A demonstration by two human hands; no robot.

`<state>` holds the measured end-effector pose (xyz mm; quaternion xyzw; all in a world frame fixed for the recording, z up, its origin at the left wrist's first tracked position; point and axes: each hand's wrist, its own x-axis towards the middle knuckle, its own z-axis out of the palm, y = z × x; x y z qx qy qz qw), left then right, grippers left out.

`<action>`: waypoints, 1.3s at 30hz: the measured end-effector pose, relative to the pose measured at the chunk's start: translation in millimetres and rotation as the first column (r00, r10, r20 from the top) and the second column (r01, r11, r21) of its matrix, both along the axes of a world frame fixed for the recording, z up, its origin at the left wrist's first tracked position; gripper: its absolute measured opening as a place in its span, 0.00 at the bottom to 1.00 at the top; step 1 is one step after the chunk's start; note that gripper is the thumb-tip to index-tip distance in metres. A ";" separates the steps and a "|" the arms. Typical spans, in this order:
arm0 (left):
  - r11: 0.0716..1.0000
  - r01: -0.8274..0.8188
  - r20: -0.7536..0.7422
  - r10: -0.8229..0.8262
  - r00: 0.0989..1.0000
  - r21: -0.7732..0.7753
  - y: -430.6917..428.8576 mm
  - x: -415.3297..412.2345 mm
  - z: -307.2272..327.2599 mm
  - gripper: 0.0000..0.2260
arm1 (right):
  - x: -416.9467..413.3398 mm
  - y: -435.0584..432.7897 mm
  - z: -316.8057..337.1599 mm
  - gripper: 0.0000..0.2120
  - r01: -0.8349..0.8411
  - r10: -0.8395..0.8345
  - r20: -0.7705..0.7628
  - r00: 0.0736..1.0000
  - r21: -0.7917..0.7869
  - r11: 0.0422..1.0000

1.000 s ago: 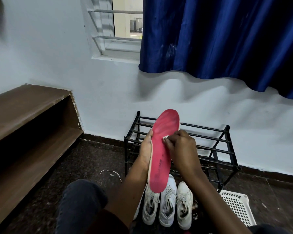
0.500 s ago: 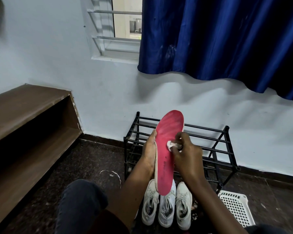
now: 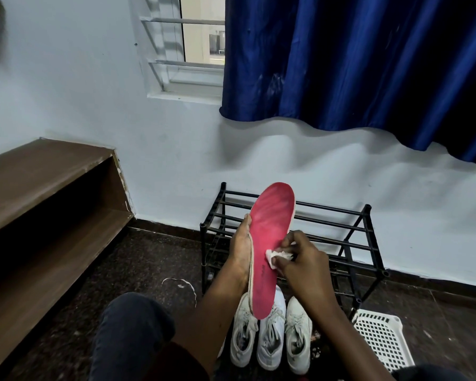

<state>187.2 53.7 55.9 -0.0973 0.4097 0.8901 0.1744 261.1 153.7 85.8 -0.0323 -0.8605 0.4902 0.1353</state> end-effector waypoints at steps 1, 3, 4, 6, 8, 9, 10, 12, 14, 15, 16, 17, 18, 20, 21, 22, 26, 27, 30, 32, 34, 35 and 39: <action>1.000 0.006 -0.001 -0.006 1.000 -0.002 0.9 1.9 -0.2 0.23 | -4.1 2.1 2.2 0.10 0.049 -0.049 -0.033 0.998 0.020 0.999; 0.999 0.018 -0.008 -0.018 1.000 -0.031 2.5 4.3 -3.8 0.22 | -11.9 4.9 7.9 0.07 0.141 -0.131 -0.122 0.984 0.075 0.987; 0.999 0.033 -0.016 -0.034 0.999 -0.039 2.8 5.4 -4.4 0.22 | -14.0 5.4 9.9 0.06 0.171 -0.154 -0.162 0.975 0.099 0.980; 0.998 0.032 -0.031 -0.034 0.999 -0.057 4.1 6.0 -5.6 0.21 | -14.0 3.9 9.2 0.05 0.185 -0.159 -0.189 0.969 0.131 0.974; 0.997 0.014 -0.034 -0.017 0.999 -0.080 4.6 4.3 -6.2 0.21 | -7.6 -1.0 3.9 0.05 0.136 -0.115 -0.141 0.983 0.158 0.978; 0.996 0.005 -0.024 -0.007 1.000 -0.092 4.1 4.0 -4.8 0.21 | -3.2 -3.2 0.6 0.05 0.097 -0.083 -0.094 0.992 0.164 0.982; 0.996 -0.009 -0.009 0.008 1.000 -0.093 1.7 2.3 -5.8 0.22 | 0.8 -4.4 -1.6 0.06 0.050 -0.045 -0.037 0.998 0.137 0.989; 0.999 -0.017 0.018 0.018 1.000 -0.048 -1.7 0.0 -6.0 0.22 | 5.9 -2.0 -2.4 0.07 -0.046 0.051 0.097 0.994 -0.049 0.998; 0.999 -0.024 0.047 0.022 0.999 0.034 -6.5 -1.5 -6.2 0.24 | 6.3 3.8 -0.8 0.08 -0.063 0.119 0.171 0.978 -0.302 0.951; 0.998 -0.024 0.056 0.021 0.998 0.058 -8.5 -2.0 -6.5 0.25 | 5.1 6.8 -1.4 0.07 -0.028 0.108 0.182 0.977 -0.394 0.919; 0.997 -0.026 0.056 0.022 0.998 0.075 -10.0 -3.2 -8.9 0.25 | 4.0 9.2 -2.0 0.06 0.015 0.080 0.190 0.978 -0.452 0.892; 0.996 -0.026 0.056 0.021 0.998 0.086 -10.6 -3.5 -10.7 0.24 | 2.9 10.7 -2.0 0.05 0.048 0.064 0.212 0.975 -0.484 0.874; 0.995 -0.029 0.062 0.023 0.998 0.099 -10.8 -3.0 -12.4 0.24 | 2.2 10.7 -1.5 0.06 0.066 0.073 0.250 0.966 -0.508 0.859; 0.994 -0.016 0.066 0.008 0.998 0.110 -10.0 -0.2 -14.8 0.23 | 0.8 8.3 -0.5 0.06 0.066 0.154 0.339 0.928 -0.557 0.828; 0.993 -0.008 0.065 0.000 0.998 0.114 -8.5 1.0 -17.5 0.23 | 0.0 7.1 -0.4 0.05 0.067 0.196 0.376 0.905 -0.583 0.810; 0.993 -0.011 0.066 0.003 0.998 0.118 -6.3 1.4 -21.5 0.23 | -0.8 6.6 -0.1 0.05 0.075 0.225 0.405 0.886 -0.605 0.793; 0.963 0.125 -0.028 -0.122 0.992 0.237 -10.0 10.4 -21.0 0.20 | -1.5 9.1 -2.6 0.04 0.138 0.284 0.460 0.841 -0.691 0.710; 0.952 0.163 -0.046 -0.157 0.987 0.258 -13.2 11.9 -22.0 0.18 | 0.2 8.7 -3.2 0.05 0.145 0.314 0.479 0.820 -0.704 0.695; 0.884 0.305 -0.123 -0.279 0.952 0.355 -16.0 12.1 -25.5 0.29 | 7.6 5.9 -8.9 0.06 0.117 0.358 0.524 0.773 -0.672 0.731; 0.863 0.369 -0.230 -0.304 0.925 0.344 -16.3 15.1 -30.7 0.34 | 13.2 4.7 -9.3 0.05 0.077 0.334 0.523 0.784 -0.616 0.784; 0.865 0.405 -0.231 -0.347 0.909 0.297 -17.5 15.5 -27.5 0.32 | 18.7 5.7 -4.3 0.03 -0.023 0.267 0.467 0.843 -0.465 0.885; 0.874 0.399 -0.191 -0.357 0.914 0.276 -17.8 14.6 -30.3 0.31 | 20.0 6.0 0.6 0.03 -0.083 0.222 0.413 0.883 -0.329 0.941; 0.934 0.244 -0.212 -0.192 0.958 0.259 -14.0 18.7 -29.6 0.23 | 16.3 -4.0 6.3 0.06 -0.117 0.116 0.015 0.993 0.118 0.986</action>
